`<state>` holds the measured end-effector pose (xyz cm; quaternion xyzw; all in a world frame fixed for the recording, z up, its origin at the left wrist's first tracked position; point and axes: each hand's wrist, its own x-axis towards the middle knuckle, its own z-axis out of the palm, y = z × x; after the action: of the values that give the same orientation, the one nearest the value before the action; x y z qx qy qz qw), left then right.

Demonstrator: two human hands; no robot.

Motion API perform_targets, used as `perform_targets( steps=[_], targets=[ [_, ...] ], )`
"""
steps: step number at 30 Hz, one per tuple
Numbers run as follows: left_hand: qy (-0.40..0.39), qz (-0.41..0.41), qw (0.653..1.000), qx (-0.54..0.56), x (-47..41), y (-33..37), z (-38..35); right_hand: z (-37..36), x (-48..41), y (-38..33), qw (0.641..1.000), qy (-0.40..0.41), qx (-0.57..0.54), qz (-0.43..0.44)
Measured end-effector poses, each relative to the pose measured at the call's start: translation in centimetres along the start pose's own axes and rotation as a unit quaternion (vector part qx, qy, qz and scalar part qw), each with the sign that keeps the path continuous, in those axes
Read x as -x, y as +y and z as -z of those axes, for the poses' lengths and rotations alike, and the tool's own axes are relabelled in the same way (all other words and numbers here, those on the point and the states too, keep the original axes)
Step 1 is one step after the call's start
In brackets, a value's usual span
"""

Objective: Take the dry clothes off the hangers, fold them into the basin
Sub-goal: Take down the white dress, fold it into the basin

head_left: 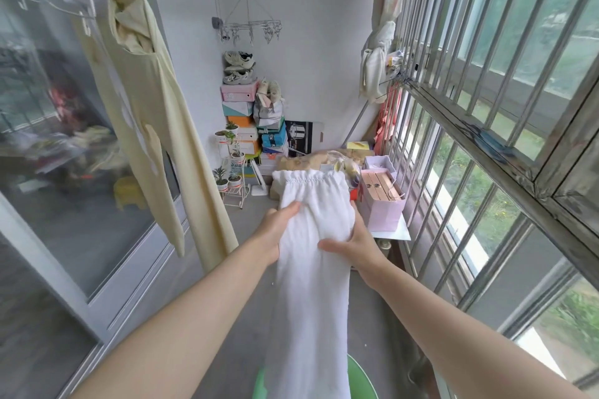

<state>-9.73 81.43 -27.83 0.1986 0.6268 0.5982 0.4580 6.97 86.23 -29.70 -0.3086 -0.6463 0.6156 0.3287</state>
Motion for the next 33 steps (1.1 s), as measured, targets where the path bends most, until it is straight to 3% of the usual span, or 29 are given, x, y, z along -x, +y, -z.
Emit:
perform_targets(
  steps=[5,10,14,19,21,23,25,27,33],
  targets=[
    [-0.018,0.017,1.0,0.01,-0.3,-0.1,0.9,-0.4,-0.4,-0.2,0.999,0.033,-0.007,0.023],
    [-0.093,-0.083,0.988,-0.091,1.4,-0.3,1.7,-0.5,-1.1,-1.0,0.995,0.042,-0.063,-0.063],
    [-0.165,-0.198,0.91,-0.325,2.3,-0.7,2.0,-0.1,-1.5,-1.3,0.993,0.025,-0.073,-0.094],
    [-0.065,-0.265,0.856,-0.439,1.8,-0.8,1.8,-0.3,-1.5,-0.8,0.994,-0.015,-0.061,-0.091],
    [-0.005,-0.284,0.839,-0.465,1.7,-0.6,1.7,-0.4,-1.6,-0.9,0.996,-0.03,-0.011,-0.082],
    [0.016,-0.298,0.831,-0.47,1.5,-0.3,1.8,-0.5,-1.4,-1.5,0.992,-0.035,0.107,-0.052],
    [0.012,-0.306,0.832,-0.462,1.4,-0.2,2.0,-0.3,-1.3,-1.7,0.965,-0.038,0.26,-0.02],
    [0.01,-0.309,0.833,-0.459,1.3,-0.2,2.2,0.2,-1.4,-1.5,0.939,-0.029,0.343,0.0],
    [0.017,-0.327,0.789,-0.52,0.0,-0.4,2.0,0.9,-1.4,-0.7,0.931,0.04,0.361,0.029]
  ],
)
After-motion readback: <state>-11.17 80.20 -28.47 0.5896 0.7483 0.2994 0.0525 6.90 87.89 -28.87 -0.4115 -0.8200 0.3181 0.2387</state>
